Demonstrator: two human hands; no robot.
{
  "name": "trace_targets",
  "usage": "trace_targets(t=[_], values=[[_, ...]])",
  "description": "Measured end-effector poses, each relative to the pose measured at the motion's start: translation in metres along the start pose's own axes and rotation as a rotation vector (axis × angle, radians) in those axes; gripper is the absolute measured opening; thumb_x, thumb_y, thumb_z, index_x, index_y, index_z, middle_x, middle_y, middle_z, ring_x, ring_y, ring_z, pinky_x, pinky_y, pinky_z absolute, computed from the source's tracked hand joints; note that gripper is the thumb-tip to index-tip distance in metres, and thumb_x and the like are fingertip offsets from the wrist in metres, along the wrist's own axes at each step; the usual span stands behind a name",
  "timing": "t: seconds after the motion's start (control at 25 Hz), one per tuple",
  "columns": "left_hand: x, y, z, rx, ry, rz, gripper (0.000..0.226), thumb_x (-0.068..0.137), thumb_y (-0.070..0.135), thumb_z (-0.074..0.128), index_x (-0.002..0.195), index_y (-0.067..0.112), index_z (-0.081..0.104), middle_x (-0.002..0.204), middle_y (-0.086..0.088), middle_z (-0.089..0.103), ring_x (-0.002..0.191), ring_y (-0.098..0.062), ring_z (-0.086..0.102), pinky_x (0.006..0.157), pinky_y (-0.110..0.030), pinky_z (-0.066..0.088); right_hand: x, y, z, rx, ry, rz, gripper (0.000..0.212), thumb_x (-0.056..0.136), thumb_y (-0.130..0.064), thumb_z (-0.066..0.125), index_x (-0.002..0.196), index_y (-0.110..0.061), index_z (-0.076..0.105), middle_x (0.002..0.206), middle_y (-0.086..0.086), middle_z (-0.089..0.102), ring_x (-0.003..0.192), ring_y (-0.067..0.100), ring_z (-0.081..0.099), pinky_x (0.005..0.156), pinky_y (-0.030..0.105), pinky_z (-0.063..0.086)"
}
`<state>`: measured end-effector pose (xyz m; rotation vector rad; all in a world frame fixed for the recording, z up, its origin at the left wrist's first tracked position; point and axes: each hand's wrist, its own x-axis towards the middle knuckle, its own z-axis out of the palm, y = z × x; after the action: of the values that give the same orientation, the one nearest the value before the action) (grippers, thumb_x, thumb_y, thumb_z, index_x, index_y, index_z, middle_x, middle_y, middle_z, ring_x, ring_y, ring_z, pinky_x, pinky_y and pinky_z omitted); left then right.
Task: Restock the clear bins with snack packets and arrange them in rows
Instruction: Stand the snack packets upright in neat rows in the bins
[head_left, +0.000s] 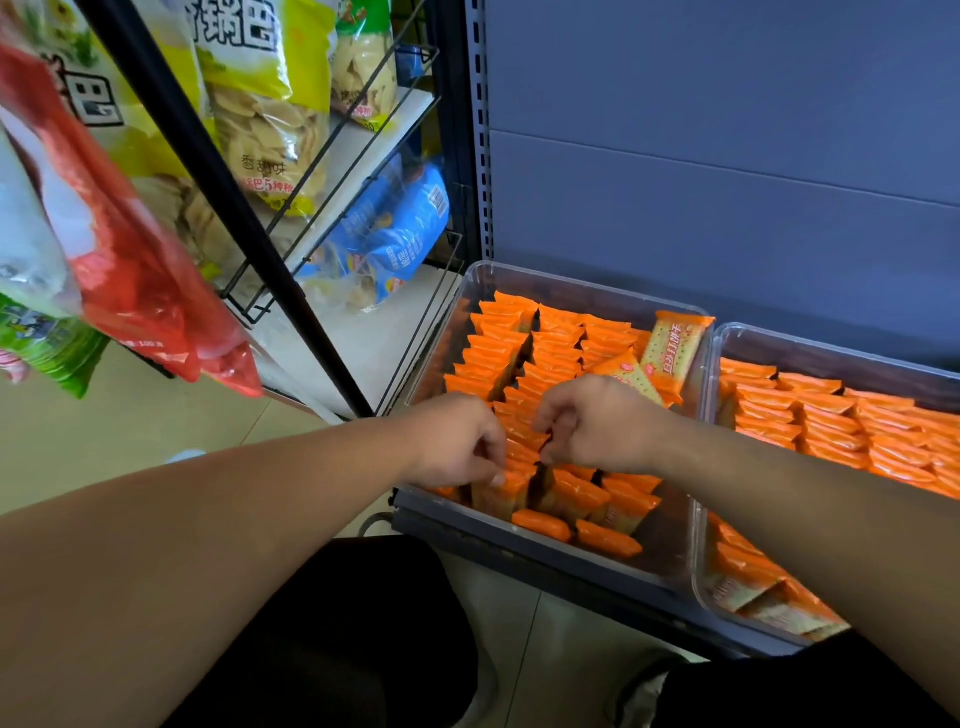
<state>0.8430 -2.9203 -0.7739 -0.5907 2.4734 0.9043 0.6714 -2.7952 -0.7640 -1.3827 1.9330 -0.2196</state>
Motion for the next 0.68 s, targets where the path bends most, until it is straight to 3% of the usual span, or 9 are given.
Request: trace_targets(t=[0.08, 0.16, 0.32, 0.48, 0.56, 0.68], values=[[0.003, -0.001, -0.002, -0.017, -0.074, -0.042, 0.008, 0.087, 0.028, 0.084, 0.092, 0.023, 0.081, 0.089, 0.013, 0.072, 0.084, -0.005, 0.064, 0.075, -0.025, 0.049, -0.003, 0.004, 0.010, -0.084, 0.008, -0.002, 0.013, 0.089, -0.043, 0.078, 0.093, -0.037, 0.068, 0.093, -0.015, 0.067, 0.092, 0.009, 0.065, 0.081, 0.033, 0.060], [0.002, -0.005, -0.005, 0.023, -0.140, -0.077, 0.010, 0.085, 0.024, 0.086, 0.094, 0.023, 0.082, 0.089, 0.014, 0.072, 0.083, -0.003, 0.064, 0.074, -0.023, 0.048, 0.000, -0.001, 0.025, -0.167, 0.000, -0.034, 0.017, 0.092, -0.051, 0.071, 0.103, -0.038, 0.071, 0.102, -0.014, 0.067, 0.100, 0.011, 0.063, 0.082, 0.035, 0.060], [-0.001, -0.012, -0.008, 0.018, -0.081, -0.100, 0.010, 0.086, 0.022, 0.085, 0.096, 0.023, 0.082, 0.090, 0.014, 0.073, 0.083, -0.003, 0.064, 0.073, -0.022, 0.049, 0.008, -0.016, 0.038, -0.280, 0.002, 0.001, 0.026, 0.093, -0.048, 0.070, 0.116, -0.036, 0.069, 0.113, -0.007, 0.065, 0.110, 0.017, 0.059, 0.079, 0.034, 0.054], [-0.003, -0.014, -0.009, -0.017, -0.082, -0.092, 0.008, 0.083, 0.024, 0.088, 0.088, 0.021, 0.082, 0.085, 0.012, 0.074, 0.081, -0.005, 0.067, 0.074, -0.023, 0.053, 0.015, -0.021, 0.045, -0.133, 0.045, 0.064, 0.009, 0.088, -0.031, 0.077, 0.095, -0.033, 0.070, 0.104, -0.006, 0.068, 0.098, 0.016, 0.064, 0.071, 0.030, 0.055], [-0.005, -0.015, -0.011, -0.024, -0.070, -0.100, 0.007, 0.083, 0.024, 0.088, 0.087, 0.022, 0.082, 0.084, 0.013, 0.073, 0.081, -0.005, 0.067, 0.076, -0.025, 0.055, 0.019, -0.019, 0.045, -0.011, 0.088, 0.084, 0.016, 0.085, -0.024, 0.080, 0.079, -0.031, 0.068, 0.094, -0.007, 0.070, 0.089, 0.014, 0.066, 0.067, 0.028, 0.057], [-0.006, -0.013, -0.010, -0.021, -0.012, -0.102, 0.008, 0.083, 0.025, 0.088, 0.085, 0.022, 0.080, 0.083, 0.012, 0.072, 0.080, -0.006, 0.066, 0.075, -0.029, 0.056, 0.022, -0.015, 0.047, 0.125, 0.097, 0.103, 0.019, 0.083, -0.020, 0.083, 0.073, -0.029, 0.070, 0.089, -0.007, 0.072, 0.088, 0.012, 0.069, 0.072, 0.030, 0.062]])
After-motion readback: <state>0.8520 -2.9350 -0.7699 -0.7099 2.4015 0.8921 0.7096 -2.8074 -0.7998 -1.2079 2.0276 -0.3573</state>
